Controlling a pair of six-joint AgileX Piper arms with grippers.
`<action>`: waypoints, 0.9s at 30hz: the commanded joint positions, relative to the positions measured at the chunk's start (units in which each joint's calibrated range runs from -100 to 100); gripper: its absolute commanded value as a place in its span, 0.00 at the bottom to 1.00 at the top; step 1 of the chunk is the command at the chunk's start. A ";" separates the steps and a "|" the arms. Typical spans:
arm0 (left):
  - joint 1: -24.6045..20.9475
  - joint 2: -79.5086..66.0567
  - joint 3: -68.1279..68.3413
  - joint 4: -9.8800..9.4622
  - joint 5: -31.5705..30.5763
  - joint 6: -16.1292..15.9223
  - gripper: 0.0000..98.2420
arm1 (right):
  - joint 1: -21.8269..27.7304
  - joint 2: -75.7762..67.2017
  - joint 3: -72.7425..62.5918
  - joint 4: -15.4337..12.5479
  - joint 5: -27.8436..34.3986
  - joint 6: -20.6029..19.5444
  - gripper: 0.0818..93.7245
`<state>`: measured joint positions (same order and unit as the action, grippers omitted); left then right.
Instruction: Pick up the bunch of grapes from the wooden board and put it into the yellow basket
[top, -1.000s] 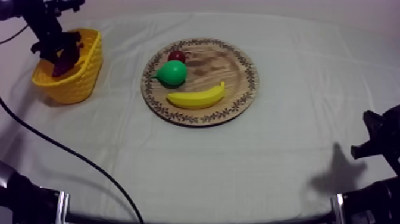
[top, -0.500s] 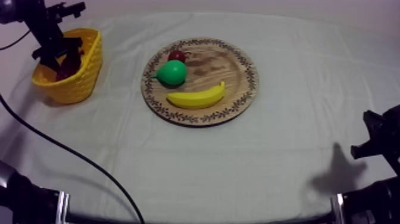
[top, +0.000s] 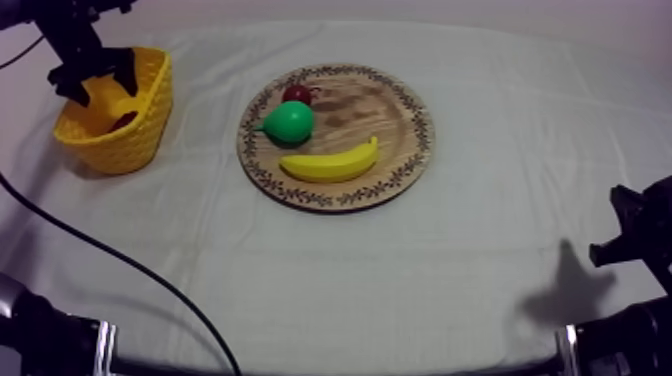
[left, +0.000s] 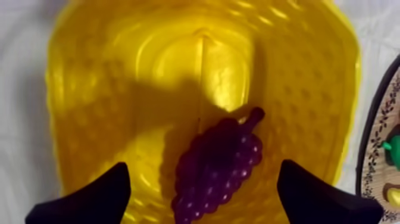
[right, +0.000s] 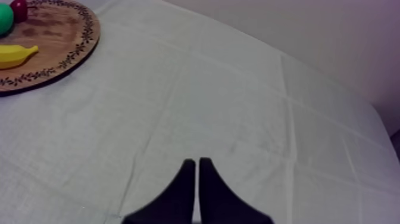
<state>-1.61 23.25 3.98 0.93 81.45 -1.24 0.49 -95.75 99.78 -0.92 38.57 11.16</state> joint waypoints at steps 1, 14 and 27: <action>0.05 -2.03 0.06 -0.15 0.09 0.24 0.95 | -0.03 0.00 0.00 0.01 -0.02 0.05 0.00; 1.02 -22.54 8.84 0.14 -1.77 0.74 0.86 | -0.03 0.00 0.00 0.01 -0.02 0.05 0.00; 0.47 -47.86 28.96 1.07 -12.83 -1.30 0.67 | -0.03 0.00 0.00 0.01 -0.02 0.05 0.00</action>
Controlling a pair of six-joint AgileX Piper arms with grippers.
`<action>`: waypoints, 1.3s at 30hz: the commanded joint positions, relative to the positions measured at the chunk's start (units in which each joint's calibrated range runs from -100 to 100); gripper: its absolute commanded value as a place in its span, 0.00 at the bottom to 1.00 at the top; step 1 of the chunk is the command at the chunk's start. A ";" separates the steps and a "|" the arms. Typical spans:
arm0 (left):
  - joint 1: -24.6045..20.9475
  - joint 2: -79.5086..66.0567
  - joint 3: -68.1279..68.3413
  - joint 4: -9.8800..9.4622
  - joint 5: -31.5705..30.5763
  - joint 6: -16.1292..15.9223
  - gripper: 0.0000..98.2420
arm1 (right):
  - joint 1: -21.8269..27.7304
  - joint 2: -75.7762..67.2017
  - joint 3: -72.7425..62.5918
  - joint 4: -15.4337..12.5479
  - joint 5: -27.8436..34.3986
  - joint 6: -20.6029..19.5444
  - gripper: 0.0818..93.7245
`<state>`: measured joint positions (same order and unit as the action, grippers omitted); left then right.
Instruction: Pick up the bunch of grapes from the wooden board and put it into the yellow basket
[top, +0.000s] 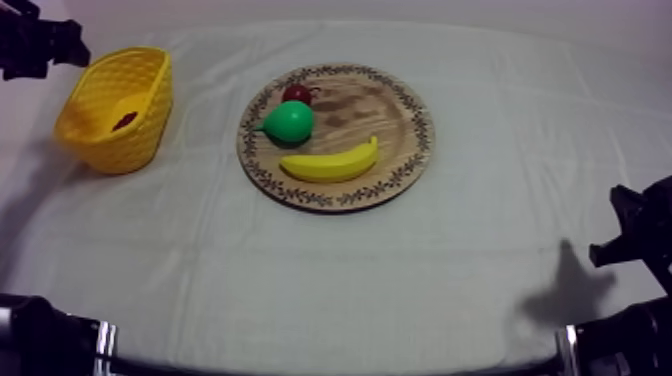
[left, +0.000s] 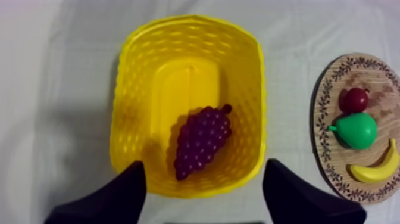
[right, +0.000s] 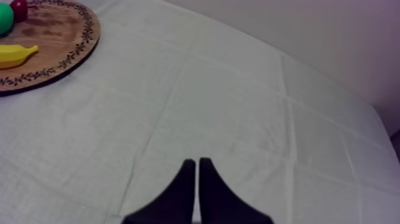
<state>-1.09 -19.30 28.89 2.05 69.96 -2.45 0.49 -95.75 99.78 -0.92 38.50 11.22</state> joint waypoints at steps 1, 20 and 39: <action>-0.13 -7.51 5.92 -0.03 -2.62 -0.26 0.65 | -0.03 0.00 0.00 0.01 0.04 -0.01 0.00; 0.83 -46.58 43.77 1.57 -33.77 -2.84 0.17 | -0.03 0.00 0.00 0.01 0.04 -0.01 0.00; 3.89 -74.93 67.29 -7.55 -31.63 8.72 0.00 | -0.03 0.00 0.00 0.01 0.04 0.00 0.00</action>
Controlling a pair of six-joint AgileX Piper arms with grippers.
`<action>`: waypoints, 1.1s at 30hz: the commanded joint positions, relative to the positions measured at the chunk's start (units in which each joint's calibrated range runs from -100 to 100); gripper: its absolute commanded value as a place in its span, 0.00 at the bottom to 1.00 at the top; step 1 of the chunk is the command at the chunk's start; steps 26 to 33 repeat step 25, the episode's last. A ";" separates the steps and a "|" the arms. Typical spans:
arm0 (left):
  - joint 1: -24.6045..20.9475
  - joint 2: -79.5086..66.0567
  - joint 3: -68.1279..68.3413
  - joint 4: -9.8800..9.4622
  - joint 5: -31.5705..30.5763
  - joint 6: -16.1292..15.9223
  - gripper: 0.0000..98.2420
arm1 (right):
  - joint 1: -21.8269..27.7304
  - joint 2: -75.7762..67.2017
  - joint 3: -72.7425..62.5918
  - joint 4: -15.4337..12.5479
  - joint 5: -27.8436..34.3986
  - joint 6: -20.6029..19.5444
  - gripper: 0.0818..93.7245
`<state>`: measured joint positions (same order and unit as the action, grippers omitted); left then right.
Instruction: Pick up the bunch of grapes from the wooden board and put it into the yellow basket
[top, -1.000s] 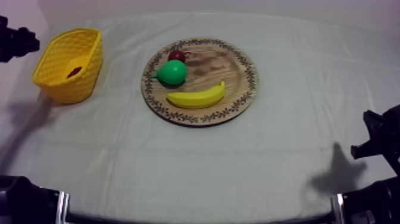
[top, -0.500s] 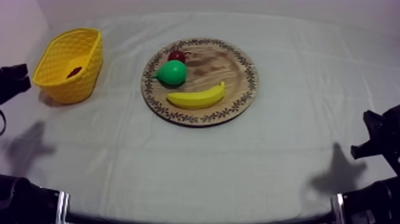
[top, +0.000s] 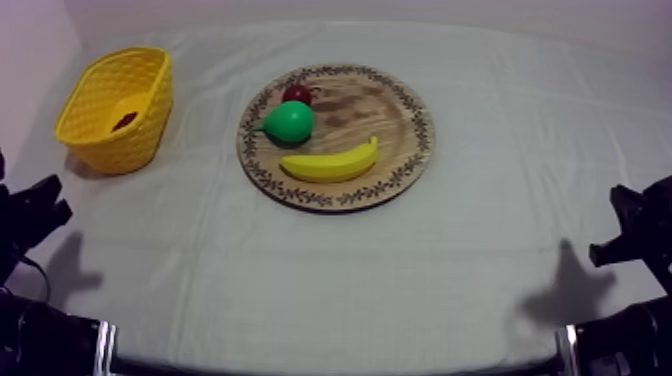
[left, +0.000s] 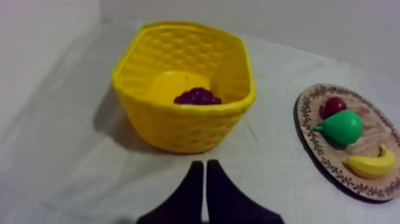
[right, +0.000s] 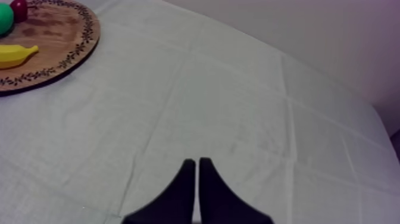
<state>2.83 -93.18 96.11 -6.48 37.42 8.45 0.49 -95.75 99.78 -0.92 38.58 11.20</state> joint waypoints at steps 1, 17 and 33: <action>-0.12 -1.64 0.12 1.31 1.59 -3.11 0.00 | -0.03 0.00 0.00 0.01 -0.03 0.02 0.00; 0.23 -6.79 3.40 4.18 -3.63 2.38 0.00 | -0.03 0.00 0.00 0.01 -0.03 0.02 0.00; 0.25 -6.82 3.45 4.20 -3.70 1.97 0.00 | -0.03 0.00 0.00 0.01 -0.03 0.01 0.00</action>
